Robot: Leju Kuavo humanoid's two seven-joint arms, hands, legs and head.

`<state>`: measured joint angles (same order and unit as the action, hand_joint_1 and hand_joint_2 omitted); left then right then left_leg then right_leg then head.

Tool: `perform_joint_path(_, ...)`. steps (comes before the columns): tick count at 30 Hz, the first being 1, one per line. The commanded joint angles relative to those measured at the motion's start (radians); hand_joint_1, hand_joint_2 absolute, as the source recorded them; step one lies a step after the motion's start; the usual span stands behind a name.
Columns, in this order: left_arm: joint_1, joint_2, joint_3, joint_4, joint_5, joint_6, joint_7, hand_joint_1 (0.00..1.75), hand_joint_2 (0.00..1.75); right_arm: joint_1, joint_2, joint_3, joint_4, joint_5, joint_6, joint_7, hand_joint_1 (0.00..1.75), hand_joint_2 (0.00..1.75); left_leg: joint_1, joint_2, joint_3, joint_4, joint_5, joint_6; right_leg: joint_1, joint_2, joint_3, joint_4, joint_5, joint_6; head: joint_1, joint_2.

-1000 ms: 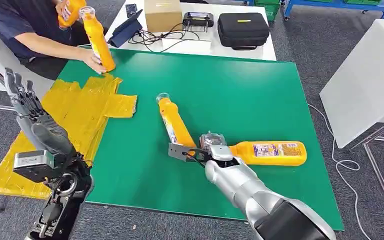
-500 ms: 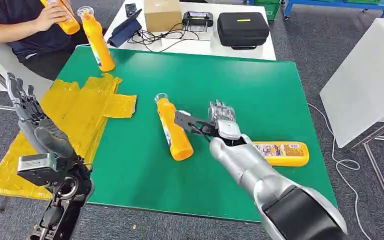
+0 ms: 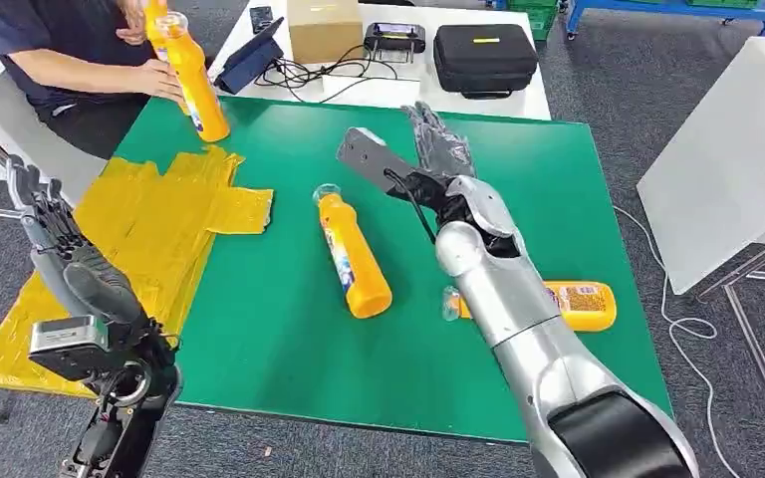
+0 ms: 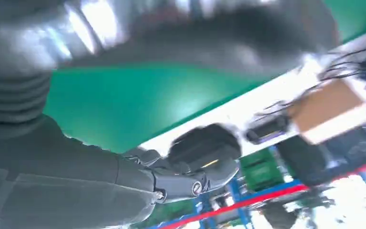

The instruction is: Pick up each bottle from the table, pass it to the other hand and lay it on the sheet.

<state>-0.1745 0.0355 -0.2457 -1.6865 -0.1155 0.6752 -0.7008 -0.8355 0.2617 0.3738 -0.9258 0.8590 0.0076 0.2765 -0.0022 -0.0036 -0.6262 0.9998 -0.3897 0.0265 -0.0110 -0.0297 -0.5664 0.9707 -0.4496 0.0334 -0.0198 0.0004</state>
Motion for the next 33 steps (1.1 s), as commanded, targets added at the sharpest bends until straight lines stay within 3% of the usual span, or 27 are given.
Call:
perform_joint_path(1, -0.050, 0.059, -0.047, 0.004, 0.061, 0.009, 0.003, 0.00, 0.00, -0.099, 0.087, 0.004, 0.540, -0.064, -0.068, -0.037, 0.00, 1.75, 0.001, 0.003, 0.009, -0.001, -0.003, -0.003, 0.001, 0.006, 0.008, -0.001, -0.002, -0.003, 0.000, 0.000)
perform_joint_path(8, -0.051, 0.062, -0.050, 0.002, 0.062, 0.012, 0.003, 0.00, 0.00, -0.095, 0.087, 0.020, 0.540, -0.085, -0.066, -0.034, 0.00, 1.75, 0.002, 0.000, 0.002, 0.000, -0.001, -0.001, 0.001, 0.001, 0.002, 0.000, -0.001, -0.001, 0.000, 0.000)
perform_joint_path(15, -0.090, 0.030, -0.114, 0.040, 0.066, -0.002, 0.003, 0.00, 0.00, -0.081, 0.087, 0.194, 0.597, -0.260, -0.101, 0.083, 0.00, 1.75, 0.002, 0.000, 0.006, 0.000, -0.003, -0.002, 0.001, 0.002, 0.007, -0.001, -0.003, -0.002, 0.000, 0.000)
perform_joint_path(33, -0.139, -0.013, -0.111, 0.107, 0.066, -0.075, 0.003, 0.00, 0.00, -0.083, 0.081, 0.144, 0.652, -0.266, -0.113, 0.130, 0.00, 1.75, 0.001, -0.003, 0.002, 0.000, 0.000, -0.001, 0.000, -0.002, 0.002, -0.001, -0.001, -0.001, 0.000, 0.000)
